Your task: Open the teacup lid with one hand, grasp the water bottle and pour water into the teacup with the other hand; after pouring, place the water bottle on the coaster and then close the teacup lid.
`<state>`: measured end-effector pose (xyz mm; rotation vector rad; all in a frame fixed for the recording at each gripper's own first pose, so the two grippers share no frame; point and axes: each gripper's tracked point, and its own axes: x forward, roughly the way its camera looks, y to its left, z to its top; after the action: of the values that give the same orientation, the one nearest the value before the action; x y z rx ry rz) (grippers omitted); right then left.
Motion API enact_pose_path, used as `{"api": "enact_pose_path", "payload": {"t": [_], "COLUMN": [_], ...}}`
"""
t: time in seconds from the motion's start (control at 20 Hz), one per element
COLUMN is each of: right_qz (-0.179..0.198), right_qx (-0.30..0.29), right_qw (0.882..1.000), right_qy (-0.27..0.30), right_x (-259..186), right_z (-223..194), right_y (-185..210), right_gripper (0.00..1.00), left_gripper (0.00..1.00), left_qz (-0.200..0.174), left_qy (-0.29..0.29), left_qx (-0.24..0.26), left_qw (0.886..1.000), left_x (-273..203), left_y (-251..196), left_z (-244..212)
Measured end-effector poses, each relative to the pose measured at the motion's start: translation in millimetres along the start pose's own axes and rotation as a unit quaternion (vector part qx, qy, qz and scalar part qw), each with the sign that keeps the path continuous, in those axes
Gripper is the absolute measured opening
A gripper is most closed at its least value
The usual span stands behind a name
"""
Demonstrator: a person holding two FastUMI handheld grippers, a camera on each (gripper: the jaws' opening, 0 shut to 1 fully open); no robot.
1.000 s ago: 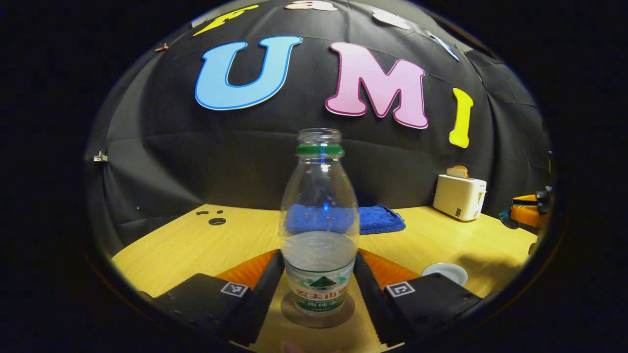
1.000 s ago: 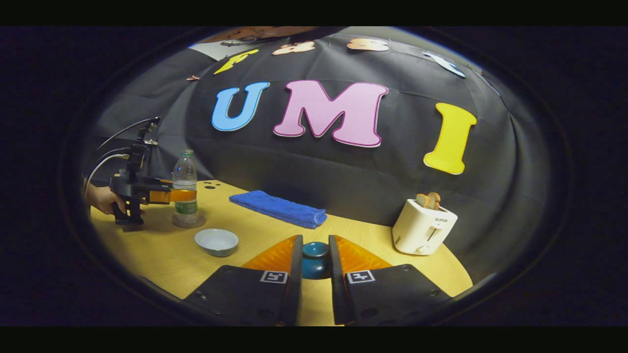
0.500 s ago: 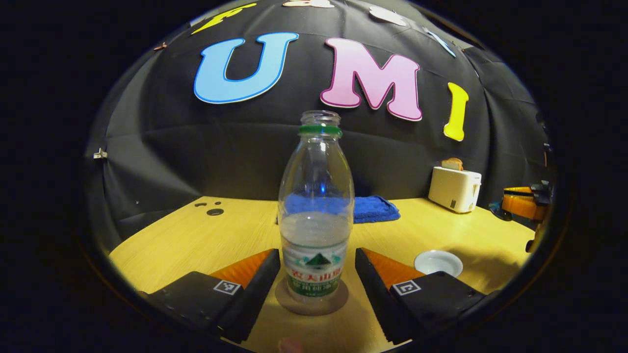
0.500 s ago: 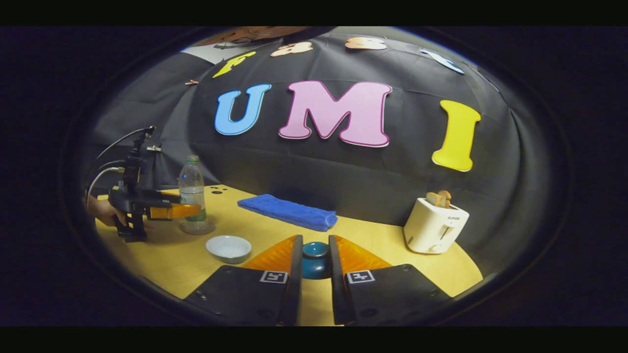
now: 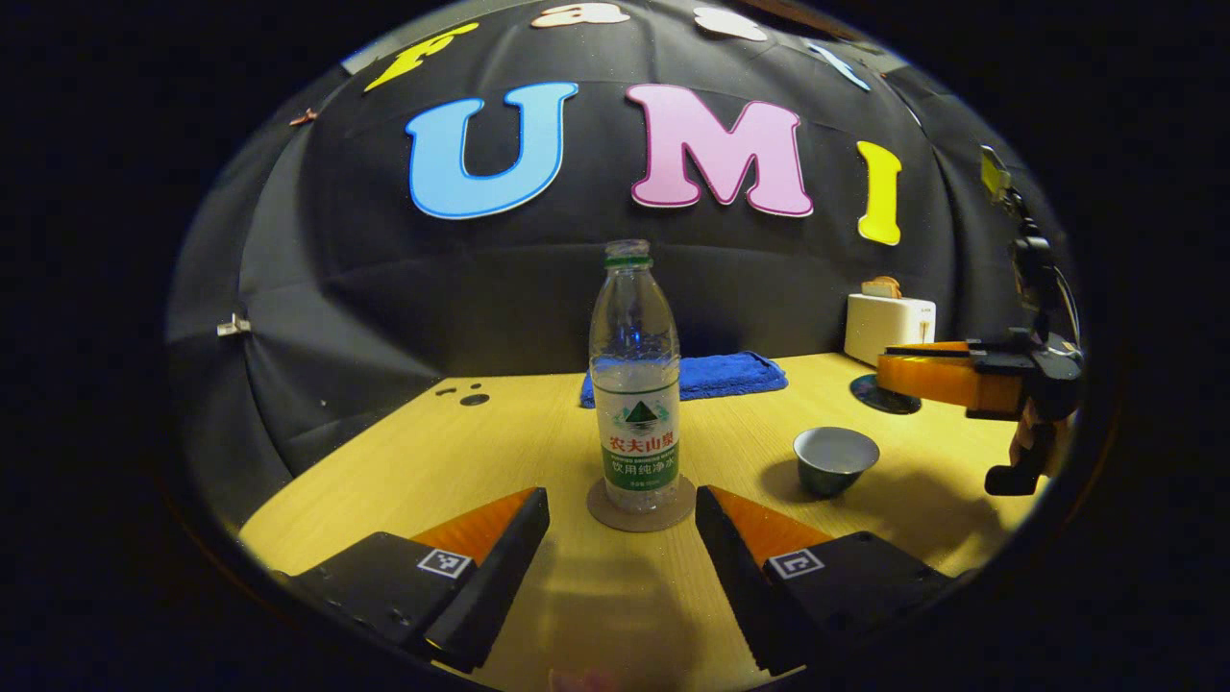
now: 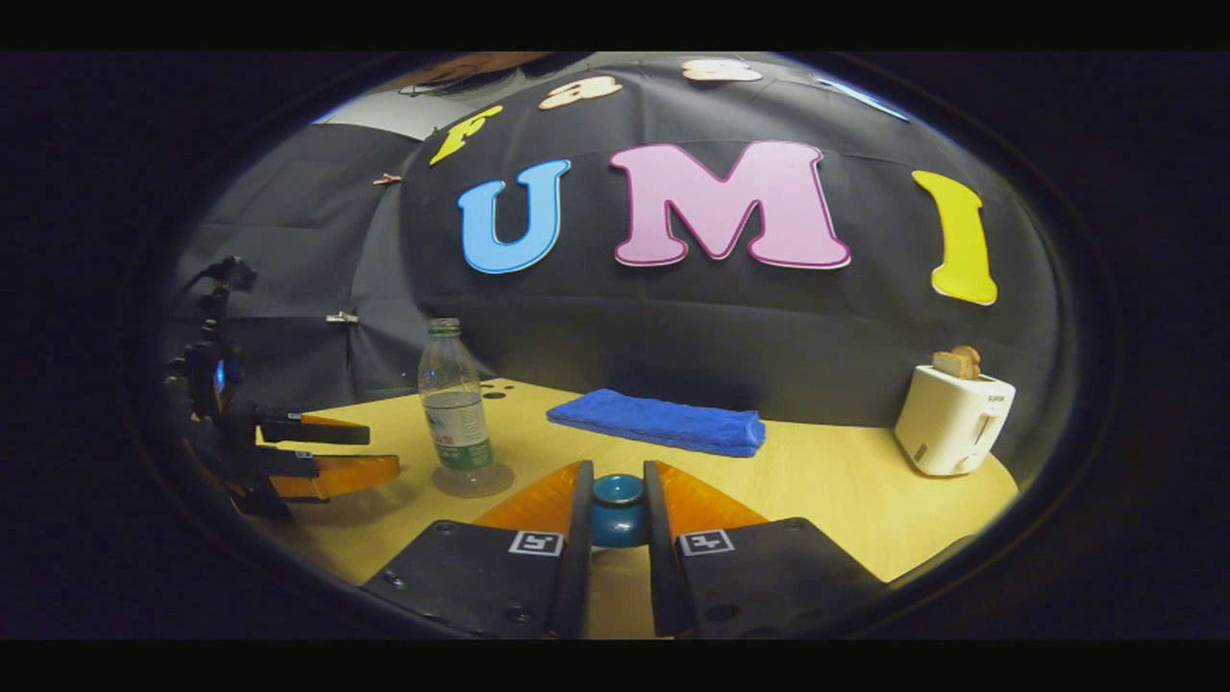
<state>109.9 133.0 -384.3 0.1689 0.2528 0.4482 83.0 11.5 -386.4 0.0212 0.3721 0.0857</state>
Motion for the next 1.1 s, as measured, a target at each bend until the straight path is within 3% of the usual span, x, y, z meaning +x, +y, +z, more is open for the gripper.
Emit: {"api": "enact_pose_path", "payload": {"t": [0.05, 0.25, 0.75, 0.8, 0.95, 1.1], "right_qz": [0.004, 0.007, 0.015, 0.017, 0.01, 0.002], "right_qx": [0.002, 0.018, 0.053, 0.05, 0.039, 0.029], "right_qw": [1.0, 0.999, 0.996, 0.996, 0.997, 0.997], "right_qy": [0.005, 0.025, 0.063, 0.069, 0.069, 0.065], "right_x": [4, 17, 34, 35, 35, 32], "right_z": [-4, -20, -51, -53, -54, -49], "right_y": [5, 16, 21, 22, 20, 17], "right_gripper": [0.29, 0.29, 0.29, 0.24, 0.35, 0.81], "left_gripper": [1.0, 0.94, 0.95, 0.95, 0.95, 0.95], "left_qz": [-0.002, -0.013, -0.015, -0.013, -0.009, -0.006], "left_qy": [-0.003, -0.003, -0.004, -0.004, -0.005, -0.006], "left_qx": [0.002, -0.008, 0.005, 0.002, -0.007, -0.008], "left_qw": [1.0, 1.0, 1.0, 1.0, 1.0, 1.0], "left_x": [-4, -15, -23, -22, -20, -22], "left_y": [-5, -19, -14, -14, -13, -10], "left_z": [4, 10, 7, 6, 8, 10]}}
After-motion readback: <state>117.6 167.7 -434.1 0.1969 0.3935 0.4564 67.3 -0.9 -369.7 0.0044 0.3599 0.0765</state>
